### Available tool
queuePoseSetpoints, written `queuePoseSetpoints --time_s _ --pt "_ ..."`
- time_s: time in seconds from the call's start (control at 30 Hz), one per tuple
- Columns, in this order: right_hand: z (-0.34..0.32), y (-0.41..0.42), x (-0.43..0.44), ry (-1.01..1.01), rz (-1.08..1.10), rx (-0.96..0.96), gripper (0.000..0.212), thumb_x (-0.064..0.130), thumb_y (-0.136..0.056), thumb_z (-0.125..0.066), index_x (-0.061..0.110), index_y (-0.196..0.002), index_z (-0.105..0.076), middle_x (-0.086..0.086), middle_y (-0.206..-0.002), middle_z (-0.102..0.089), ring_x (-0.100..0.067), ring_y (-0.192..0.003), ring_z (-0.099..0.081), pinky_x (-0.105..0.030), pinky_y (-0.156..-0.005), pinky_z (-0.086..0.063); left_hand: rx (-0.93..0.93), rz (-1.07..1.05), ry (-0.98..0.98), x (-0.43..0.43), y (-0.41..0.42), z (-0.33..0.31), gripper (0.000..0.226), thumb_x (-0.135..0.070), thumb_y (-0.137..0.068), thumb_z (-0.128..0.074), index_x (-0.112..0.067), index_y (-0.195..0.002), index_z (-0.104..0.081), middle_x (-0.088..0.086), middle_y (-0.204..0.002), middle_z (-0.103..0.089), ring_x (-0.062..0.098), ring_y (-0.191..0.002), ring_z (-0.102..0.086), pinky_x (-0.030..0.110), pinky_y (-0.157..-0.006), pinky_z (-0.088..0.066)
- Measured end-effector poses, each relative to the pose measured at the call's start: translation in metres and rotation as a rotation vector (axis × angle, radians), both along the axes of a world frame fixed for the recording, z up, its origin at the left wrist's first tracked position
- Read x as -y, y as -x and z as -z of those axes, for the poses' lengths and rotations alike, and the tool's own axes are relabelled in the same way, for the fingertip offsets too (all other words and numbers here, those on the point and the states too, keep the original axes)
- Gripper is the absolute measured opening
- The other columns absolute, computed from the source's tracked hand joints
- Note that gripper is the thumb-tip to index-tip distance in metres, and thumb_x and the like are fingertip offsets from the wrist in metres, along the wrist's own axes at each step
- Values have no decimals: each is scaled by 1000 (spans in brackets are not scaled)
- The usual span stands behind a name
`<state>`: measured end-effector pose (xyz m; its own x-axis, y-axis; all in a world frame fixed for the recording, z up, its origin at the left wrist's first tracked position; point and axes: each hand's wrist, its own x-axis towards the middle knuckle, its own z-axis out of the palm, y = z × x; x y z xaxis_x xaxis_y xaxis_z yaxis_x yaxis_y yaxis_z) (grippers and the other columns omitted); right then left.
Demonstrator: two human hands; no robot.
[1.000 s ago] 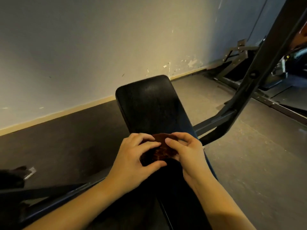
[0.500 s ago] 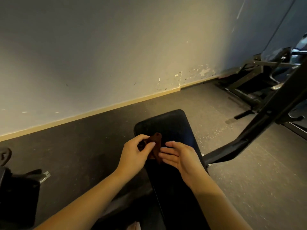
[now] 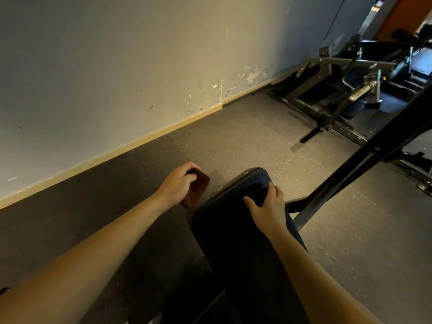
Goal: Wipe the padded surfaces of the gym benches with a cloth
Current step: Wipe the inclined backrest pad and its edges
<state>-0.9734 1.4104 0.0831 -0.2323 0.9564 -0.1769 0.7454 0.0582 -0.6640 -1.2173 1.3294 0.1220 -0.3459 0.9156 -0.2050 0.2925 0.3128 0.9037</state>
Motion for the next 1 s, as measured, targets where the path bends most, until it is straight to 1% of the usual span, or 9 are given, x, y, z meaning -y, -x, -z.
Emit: queuePoseSetpoints --time_s 0.1,0.2,0.37,0.5,0.63,0.73,0.83,0.93,1.0 --pt "3 12 -13 71 -33 93 110 71 -85 -62 17 -162 -4 -10 -169 -5 -32 -155 -6 -53 -122 -19 19 125 103 -15 4 26 16 -19 -107 -47 -21 -109 -63 5 -105 -66 25 -98 -64 32 -76 -50" --pt "4 14 -18 121 -77 173 121 76 -80 -63 18 -162 4 -10 -170 6 -33 -156 4 -53 -123 -15 4 206 52 -2 4 41 7 -28 -101 -63 -26 -107 -63 -2 -99 -69 14 -94 -69 30 -78 -56" --pt "1 13 -25 134 -130 225 129 74 -75 -68 14 -162 6 -14 -169 8 -35 -155 6 -51 -124 -15 32 222 -73 10 9 40 12 -13 -94 -72 -19 -104 -74 -5 -96 -74 11 -96 -71 22 -82 -56" --pt "1 17 -28 146 -135 253 130 73 -75 -68 14 -161 9 -15 -169 10 -35 -155 9 -51 -124 -12 -28 304 -147 -53 -12 42 11 -15 -94 -73 -16 -104 -75 -5 -93 -75 7 -91 -71 25 -84 -57" --pt "-1 14 -25 124 -144 254 129 77 -74 -64 15 -162 9 -15 -169 8 -35 -155 8 -50 -124 -12 23 288 -162 -96 -30 43 9 -18 -95 -72 -16 -103 -74 -4 -93 -74 12 -91 -71 33 -84 -58" --pt "-2 12 -22 127 -146 250 133 84 -66 -53 16 -161 9 -14 -169 8 -34 -155 7 -50 -124 -12 145 319 -54 -53 -1 44 11 -12 -95 -70 -19 -102 -73 -1 -90 -75 13 -87 -74 26 -76 -57" --pt "0 14 -20 116 -144 254 132 83 -67 -53 16 -161 10 -14 -169 9 -35 -155 8 -53 -124 -13 224 301 26 4 27 48 12 -13 -92 -72 -19 -102 -75 2 -93 -76 16 -89 -74 26 -72 -57" --pt "-2 16 -21 135 -155 277 132 82 -66 -52 15 -161 11 -14 -169 11 -35 -155 10 -54 -123 -12 107 267 -18 -4 23 55 9 -12 -92 -73 -16 -100 -74 4 -92 -75 16 -89 -73 25 -75 -57" --pt "-2 16 -21 138 -158 286 131 82 -69 -53 14 -161 12 -15 -168 12 -35 -155 10 -54 -124 -12 33 317 -72 -41 9 57 9 -12 -93 -73 -21 -94 -73 -2 -84 -73 9 -83 -72 22 -75 -56"
